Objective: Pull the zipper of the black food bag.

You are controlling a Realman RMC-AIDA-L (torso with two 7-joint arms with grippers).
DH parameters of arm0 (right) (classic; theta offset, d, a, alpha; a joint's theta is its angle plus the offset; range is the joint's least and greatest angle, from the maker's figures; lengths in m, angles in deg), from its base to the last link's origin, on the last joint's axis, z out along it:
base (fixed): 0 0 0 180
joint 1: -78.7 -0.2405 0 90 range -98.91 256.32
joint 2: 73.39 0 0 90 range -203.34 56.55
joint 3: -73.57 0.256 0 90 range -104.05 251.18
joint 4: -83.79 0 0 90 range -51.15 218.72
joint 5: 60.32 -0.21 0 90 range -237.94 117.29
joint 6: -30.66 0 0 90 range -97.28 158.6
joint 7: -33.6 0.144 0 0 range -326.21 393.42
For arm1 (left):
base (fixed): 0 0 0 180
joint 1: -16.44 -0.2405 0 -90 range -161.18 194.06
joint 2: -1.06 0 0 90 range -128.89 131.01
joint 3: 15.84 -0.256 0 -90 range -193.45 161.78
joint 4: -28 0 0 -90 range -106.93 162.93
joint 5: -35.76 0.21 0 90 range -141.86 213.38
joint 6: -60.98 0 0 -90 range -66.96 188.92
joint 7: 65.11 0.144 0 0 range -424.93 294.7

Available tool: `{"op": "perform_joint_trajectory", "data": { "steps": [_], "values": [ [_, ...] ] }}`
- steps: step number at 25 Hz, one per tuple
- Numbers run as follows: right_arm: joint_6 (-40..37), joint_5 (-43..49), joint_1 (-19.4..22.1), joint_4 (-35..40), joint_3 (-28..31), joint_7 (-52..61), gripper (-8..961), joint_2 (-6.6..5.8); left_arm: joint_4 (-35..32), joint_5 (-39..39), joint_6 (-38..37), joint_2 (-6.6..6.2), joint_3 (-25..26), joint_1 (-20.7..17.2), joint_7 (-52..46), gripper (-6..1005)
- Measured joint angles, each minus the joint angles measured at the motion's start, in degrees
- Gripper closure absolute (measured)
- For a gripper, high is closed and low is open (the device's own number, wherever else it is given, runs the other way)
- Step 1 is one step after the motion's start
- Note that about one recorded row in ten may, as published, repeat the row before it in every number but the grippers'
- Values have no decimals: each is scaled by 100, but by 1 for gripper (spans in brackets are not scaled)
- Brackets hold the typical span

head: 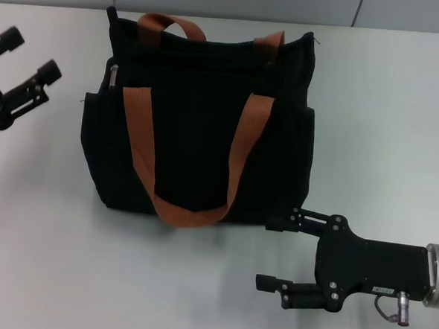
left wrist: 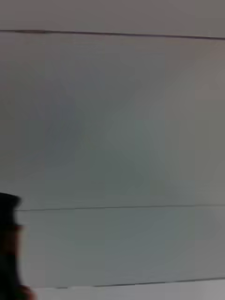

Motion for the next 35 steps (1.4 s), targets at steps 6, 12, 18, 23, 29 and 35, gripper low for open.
{"op": "perform_joint_trajectory", "data": {
  "steps": [6,12,18,23,29,35],
  "values": [
    [18,0,-9,0,0,36,153,0,-140,953,258,-161,-10,135,-4,314],
    [16,0,-18,0,-1,52,154,0,-394,1215,676,65,-59,323,143,328],
    [16,-1,-34,0,12,60,155,0,-407,1212,1004,119,-111,585,378,342],
    [4,-11,-45,0,19,63,156,0,-410,1210,1462,201,-131,832,681,354],
    [0,-22,-53,3,41,63,157,0,-431,1143,1596,286,-76,884,940,368],
    [-4,-26,-52,49,84,63,158,0,-466,1077,1246,235,-62,751,996,382]
  ]
}}
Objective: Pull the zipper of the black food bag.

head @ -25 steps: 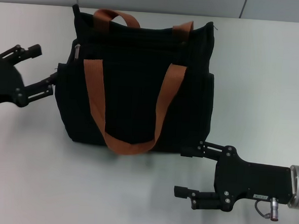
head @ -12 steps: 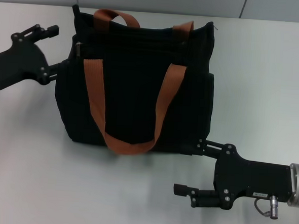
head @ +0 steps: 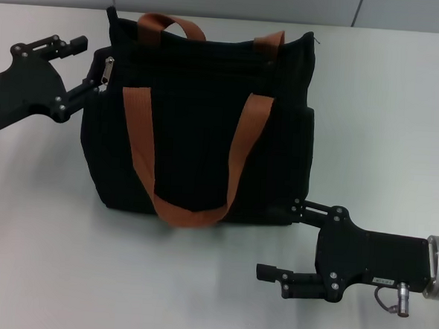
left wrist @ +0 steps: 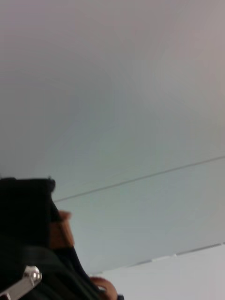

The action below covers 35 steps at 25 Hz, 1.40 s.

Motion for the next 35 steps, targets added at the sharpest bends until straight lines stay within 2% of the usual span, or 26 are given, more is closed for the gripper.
{"op": "perform_joint_trajectory", "data": {
  "steps": [5,10,13,18,23,27,31,35],
  "values": [
    [-2,-1,-11,4,9,-1,159,0,-13,-3,-313,-3,47,-82,184,394],
    [5,-1,-43,4,13,44,160,0,-17,-5,-584,-13,62,-121,195,601],
    [4,-1,-50,4,34,52,161,0,-65,-8,-705,-14,65,-153,195,852],
    [-38,-1,-53,3,73,56,162,0,-90,-70,-884,0,88,-198,195,975],
    [-357,0,-63,-2,135,178,163,0,-99,-75,-930,11,88,-203,195,974],
    [-1018,-140,-137,11,284,630,163,-3,-99,-76,-933,23,87,-201,194,974],
    [-1566,-814,-222,281,318,1769,164,-15,-100,-76,-934,32,87,-196,193,973],
    [-1629,-1352,-478,663,310,3205,165,-17,-99,-92,-926,43,87,-180,191,973]
  ]
}}
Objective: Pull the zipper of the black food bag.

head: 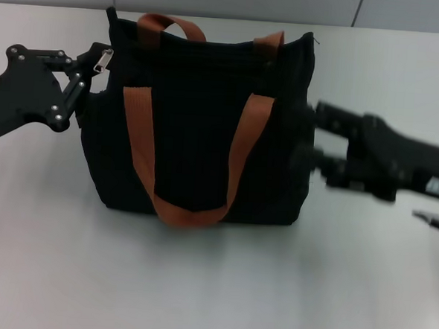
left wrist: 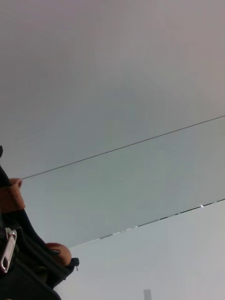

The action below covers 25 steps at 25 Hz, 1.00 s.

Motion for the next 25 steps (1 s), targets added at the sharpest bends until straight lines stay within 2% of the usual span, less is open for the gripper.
{"op": "perform_joint_trajectory", "data": {
  "steps": [8,9,18,20,25],
  "values": [
    [466,-359,-873,530,-85,2293,166,-3,0,-70,-18,14,0,-5,4,973],
    [680,-332,-1088,564,-179,2734,167,-6,0,-71,-20,16,0,-7,4,973],
    [1236,-347,-1555,698,-517,3823,168,-17,0,-71,-9,39,0,-19,62,973],
    [1565,-331,-1754,831,-675,4355,169,-19,0,-70,9,54,-9,-13,85,973],
    [2083,-317,-1935,934,-1002,4899,170,-20,0,-67,19,73,-12,-12,169,973]
  ]
}}
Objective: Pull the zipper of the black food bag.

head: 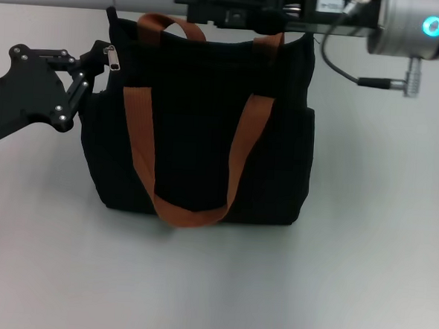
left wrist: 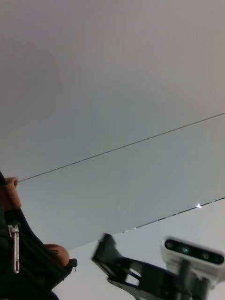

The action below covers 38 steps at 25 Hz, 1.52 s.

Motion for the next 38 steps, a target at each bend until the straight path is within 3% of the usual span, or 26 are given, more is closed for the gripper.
{"op": "perform_joint_trajectory", "data": {
  "steps": [10,23,38],
  "values": [
    [990,2,-690,-57,-1265,876,172,37,0,25,24,-9,15,32,4,973],
    [1438,-2,-962,-112,-1804,1261,174,55,0,16,79,-43,0,11,4,973],
    [1549,-3,-1050,-163,-2011,1445,177,69,-65,6,22,-49,-34,45,-47,973]
  ]
}}
